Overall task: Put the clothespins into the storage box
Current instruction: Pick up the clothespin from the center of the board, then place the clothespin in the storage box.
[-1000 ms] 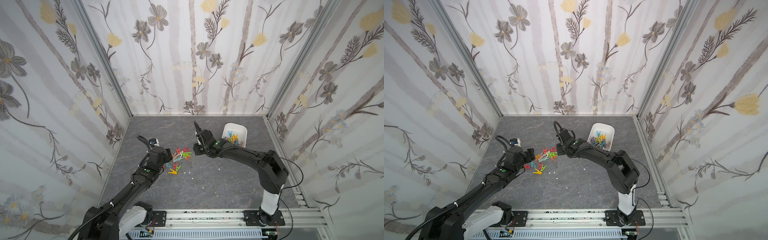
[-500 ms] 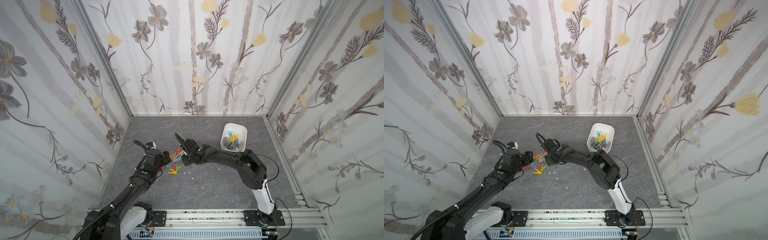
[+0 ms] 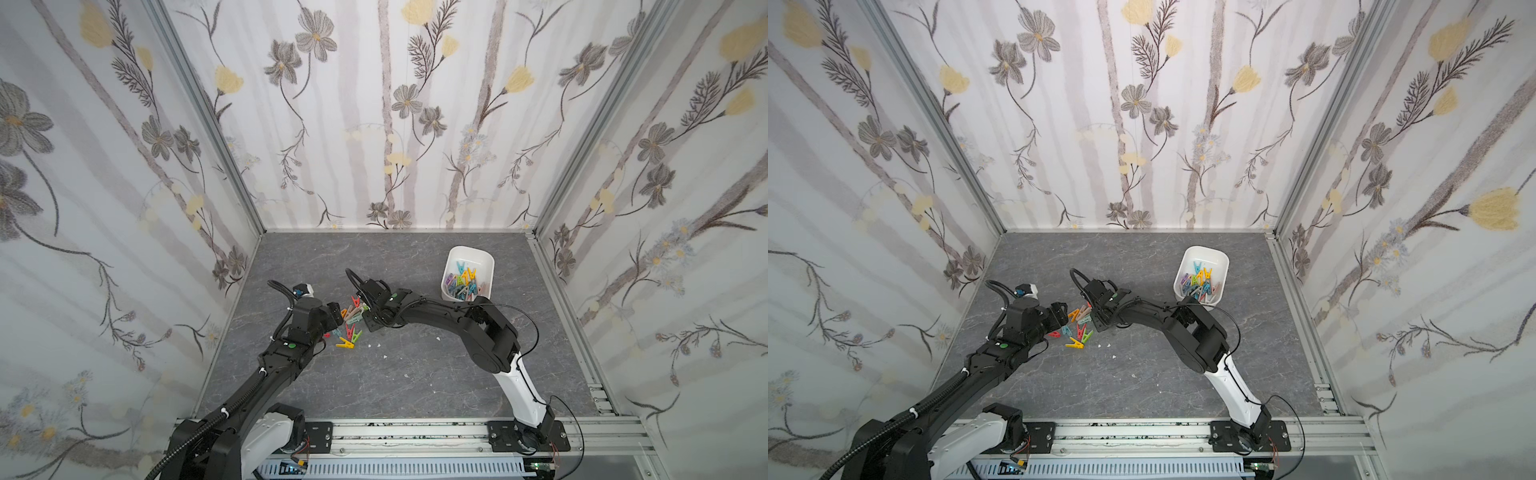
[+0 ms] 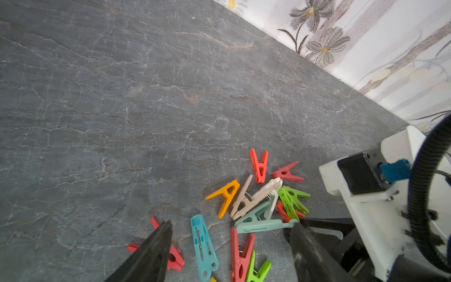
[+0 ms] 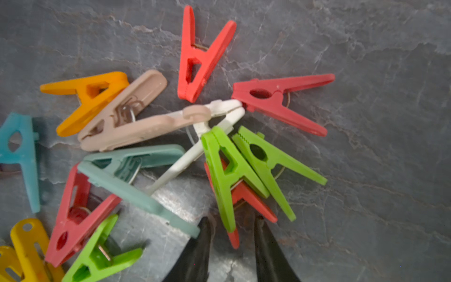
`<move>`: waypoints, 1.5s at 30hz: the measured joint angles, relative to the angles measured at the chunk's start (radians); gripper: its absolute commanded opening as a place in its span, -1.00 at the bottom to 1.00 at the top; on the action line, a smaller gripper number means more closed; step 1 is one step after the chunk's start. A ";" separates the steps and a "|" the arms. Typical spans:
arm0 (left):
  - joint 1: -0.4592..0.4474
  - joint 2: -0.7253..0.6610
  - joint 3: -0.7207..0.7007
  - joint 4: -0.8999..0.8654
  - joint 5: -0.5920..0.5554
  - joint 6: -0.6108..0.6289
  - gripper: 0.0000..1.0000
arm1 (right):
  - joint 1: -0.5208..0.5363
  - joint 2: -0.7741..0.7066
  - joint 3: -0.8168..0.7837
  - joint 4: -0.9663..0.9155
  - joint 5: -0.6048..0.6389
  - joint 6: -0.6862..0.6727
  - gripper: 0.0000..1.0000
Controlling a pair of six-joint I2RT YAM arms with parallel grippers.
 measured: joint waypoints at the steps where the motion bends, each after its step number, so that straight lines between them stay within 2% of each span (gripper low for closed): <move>1: 0.000 0.000 0.000 0.000 0.000 0.000 0.54 | 0.000 0.003 0.004 -0.001 0.005 -0.002 -0.43; 7: 0.000 0.000 0.000 0.001 0.002 0.000 0.53 | -0.003 0.009 0.013 -0.002 0.011 -0.010 -0.73; 11: 0.000 -0.004 0.003 0.000 0.003 0.000 0.53 | -0.003 -0.016 -0.017 -0.005 0.011 -0.019 -0.80; 15: 0.000 -0.014 0.013 0.000 0.000 0.012 0.52 | -0.006 -0.139 -0.143 -0.005 -0.011 -0.036 -0.82; 19: -0.020 -0.007 0.032 0.000 -0.010 0.040 0.52 | -0.026 -0.291 -0.309 0.015 -0.107 -0.043 -0.82; 22: -0.075 0.022 0.049 0.023 -0.017 0.055 0.52 | -0.052 -0.380 -0.421 0.031 -0.211 -0.033 -0.83; 25: -0.164 0.071 0.075 0.053 -0.028 0.076 0.52 | -0.090 -0.465 -0.492 0.052 -0.261 -0.006 -0.85; 28: -0.270 0.127 0.108 0.095 -0.044 0.089 0.52 | -0.164 -0.569 -0.540 0.069 -0.298 0.032 -0.86; 34: -0.440 0.263 0.177 0.171 -0.073 0.131 0.53 | -0.389 -0.736 -0.596 0.137 -0.264 0.097 -0.87; 40: -0.560 0.465 0.335 0.193 -0.094 0.197 0.55 | -0.628 -0.696 -0.614 0.162 -0.193 0.138 -0.84; 42: -0.568 0.514 0.374 0.193 -0.096 0.209 0.55 | -0.659 -0.645 -0.597 0.162 -0.193 0.137 -0.74; 45: -0.569 0.562 0.417 0.179 -0.103 0.209 0.56 | -0.681 -0.590 -0.565 0.162 -0.187 0.137 -0.39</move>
